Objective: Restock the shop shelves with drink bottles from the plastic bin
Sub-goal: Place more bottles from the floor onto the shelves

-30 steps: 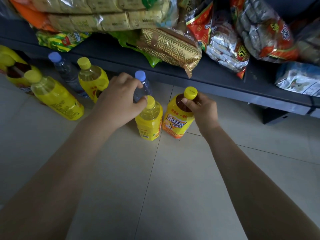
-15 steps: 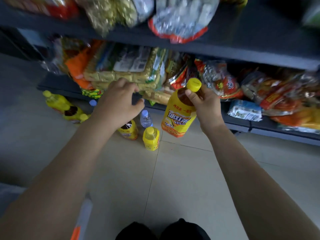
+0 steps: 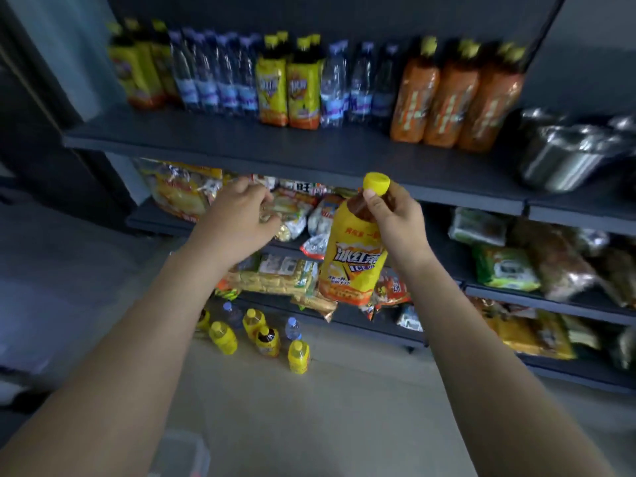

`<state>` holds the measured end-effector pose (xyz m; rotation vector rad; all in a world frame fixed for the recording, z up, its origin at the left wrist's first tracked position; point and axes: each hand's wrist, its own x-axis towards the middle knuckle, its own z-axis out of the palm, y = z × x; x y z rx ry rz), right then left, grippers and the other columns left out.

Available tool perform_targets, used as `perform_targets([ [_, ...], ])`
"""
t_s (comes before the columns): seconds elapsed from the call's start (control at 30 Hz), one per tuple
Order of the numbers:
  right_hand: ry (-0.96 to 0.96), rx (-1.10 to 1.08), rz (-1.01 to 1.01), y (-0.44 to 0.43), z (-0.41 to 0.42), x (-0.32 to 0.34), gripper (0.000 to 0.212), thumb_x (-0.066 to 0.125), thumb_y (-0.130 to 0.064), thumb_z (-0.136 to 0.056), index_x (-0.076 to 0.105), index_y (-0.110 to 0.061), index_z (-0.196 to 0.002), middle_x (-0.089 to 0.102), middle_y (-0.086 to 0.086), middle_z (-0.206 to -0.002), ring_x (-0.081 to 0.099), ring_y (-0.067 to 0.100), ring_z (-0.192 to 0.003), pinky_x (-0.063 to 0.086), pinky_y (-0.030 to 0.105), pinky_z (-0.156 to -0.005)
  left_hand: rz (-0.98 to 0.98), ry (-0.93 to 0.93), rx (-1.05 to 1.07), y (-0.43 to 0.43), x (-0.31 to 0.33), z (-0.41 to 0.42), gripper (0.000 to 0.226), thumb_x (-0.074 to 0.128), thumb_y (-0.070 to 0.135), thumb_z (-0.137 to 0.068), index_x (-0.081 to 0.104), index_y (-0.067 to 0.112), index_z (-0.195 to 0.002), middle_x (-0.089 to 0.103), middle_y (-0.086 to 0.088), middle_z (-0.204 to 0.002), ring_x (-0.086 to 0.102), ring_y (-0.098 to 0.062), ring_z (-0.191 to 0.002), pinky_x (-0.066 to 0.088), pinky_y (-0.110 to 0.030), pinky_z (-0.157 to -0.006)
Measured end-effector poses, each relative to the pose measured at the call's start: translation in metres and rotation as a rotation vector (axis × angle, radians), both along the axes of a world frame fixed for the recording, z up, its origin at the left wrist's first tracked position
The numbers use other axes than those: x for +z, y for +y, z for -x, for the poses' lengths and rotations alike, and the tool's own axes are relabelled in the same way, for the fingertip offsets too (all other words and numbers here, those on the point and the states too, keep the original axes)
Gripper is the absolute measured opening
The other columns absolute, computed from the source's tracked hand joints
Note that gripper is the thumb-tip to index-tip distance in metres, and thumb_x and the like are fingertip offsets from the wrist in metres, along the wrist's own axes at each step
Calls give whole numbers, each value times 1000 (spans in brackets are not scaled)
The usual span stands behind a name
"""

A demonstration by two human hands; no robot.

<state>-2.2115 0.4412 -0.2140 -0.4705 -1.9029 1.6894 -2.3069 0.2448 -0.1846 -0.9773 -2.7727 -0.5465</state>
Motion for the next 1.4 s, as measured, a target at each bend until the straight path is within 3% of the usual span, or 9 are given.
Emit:
perform_targets([
  [0.17, 58, -61, -80, -21, -19, 91, 18, 55, -30, -94, 62, -14, -97, 68, 7, -96, 65, 24, -91, 53, 42, -85, -29, 13, -13, -19, 82, -18, 37, 50, 35, -91, 52, 15, -123, 45, -6, -129, 36, -24, -125, 35, -37, -99],
  [0.37, 139, -141, -164, -61, -33, 171, 24, 51, -29, -97, 60, -7, -99, 64, 0, -81, 61, 14, -77, 51, 27, -71, 5, 26, -46, -58, 145, -20, 39, 48, 39, -92, 50, 17, -125, 42, -2, -133, 33, -20, -129, 37, -36, -96],
  [0.43, 151, -163, -166, -72, -32, 184, 25, 50, -31, -97, 60, -8, -100, 63, 3, -86, 60, 16, -80, 50, 30, -73, 32, 33, -43, -71, 160, -16, 40, 47, 40, -92, 49, 18, -126, 41, -2, -135, 32, -19, -130, 38, -36, -96],
  [0.5, 172, -184, -154, -83, -29, 195, 26, 48, -33, -97, 59, -10, -101, 62, 4, -89, 60, 17, -83, 50, 34, -76, 34, 51, -43, -83, 174, -12, 40, 47, 40, -92, 49, 18, -126, 42, -4, -134, 35, -20, -128, 39, -37, -95],
  [0.67, 211, -205, -162, -108, -20, 223, 21, 47, -34, -98, 58, -17, -102, 64, -2, -90, 61, 13, -83, 49, 25, -71, 2, 111, -43, -106, 205, -2, 37, 49, 39, -91, 53, 16, -120, 46, -4, -124, 42, -21, -118, 41, -34, -86],
  [0.77, 215, -236, -201, -118, -12, 237, 22, 46, -38, -97, 57, -19, -101, 65, 1, -96, 60, 13, -84, 49, 29, -73, -3, 115, -42, -118, 218, 6, 36, 51, 38, -90, 54, 16, -119, 46, -5, -125, 43, -21, -118, 41, -34, -90],
  [0.9, 239, -256, -259, -128, 0, 251, 23, 45, -39, -97, 57, -18, -97, 63, -1, -90, 57, 10, -77, 46, 24, -66, -16, 123, -32, -131, 226, 19, 38, 50, 37, -91, 53, 16, -121, 45, -5, -128, 43, -21, -120, 40, -34, -94],
  [1.4, 226, -116, -280, -124, 142, 261, 25, 45, -44, -96, 58, -23, -90, 66, 0, -92, 62, 16, -88, 52, 37, -80, -10, 134, 72, -128, 230, 135, 34, 51, 38, -90, 56, 15, -115, 48, -6, -121, 44, -24, -118, 41, -35, -92],
])
